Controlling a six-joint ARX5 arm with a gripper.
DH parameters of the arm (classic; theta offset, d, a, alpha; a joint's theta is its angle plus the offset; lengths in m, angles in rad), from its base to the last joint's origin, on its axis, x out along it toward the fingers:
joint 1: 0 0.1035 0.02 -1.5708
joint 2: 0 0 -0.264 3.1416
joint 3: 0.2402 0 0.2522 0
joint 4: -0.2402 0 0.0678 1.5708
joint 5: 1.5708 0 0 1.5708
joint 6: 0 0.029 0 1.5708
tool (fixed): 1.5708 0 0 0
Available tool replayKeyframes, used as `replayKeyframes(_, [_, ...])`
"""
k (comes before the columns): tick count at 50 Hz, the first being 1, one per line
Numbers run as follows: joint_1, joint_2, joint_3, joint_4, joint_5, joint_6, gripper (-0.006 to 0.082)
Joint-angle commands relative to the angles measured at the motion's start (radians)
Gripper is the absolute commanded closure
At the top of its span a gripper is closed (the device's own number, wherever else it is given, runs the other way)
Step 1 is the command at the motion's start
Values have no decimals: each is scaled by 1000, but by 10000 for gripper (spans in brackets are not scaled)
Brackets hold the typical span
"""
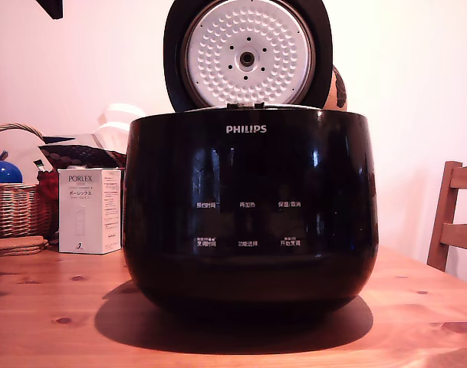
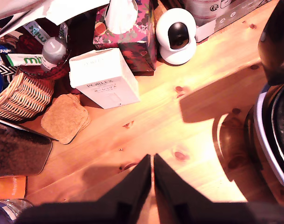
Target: Close the rice cooker by pressing the lid down with medium force
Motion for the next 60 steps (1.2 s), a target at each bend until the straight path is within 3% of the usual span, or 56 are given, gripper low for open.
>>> replayKeyframes(1, [3,-2,7,14,40,-5,790])
replayKeyframes(22, [3,-1,7,195,47,-4,790])
replayKeyframes(31, [4,8,7,355,196,-8,790])
replayKeyframes(41, [18,46,7,444,382,-87,790])
replayKeyframes(60, [20,174,7,614,620,-221,790])
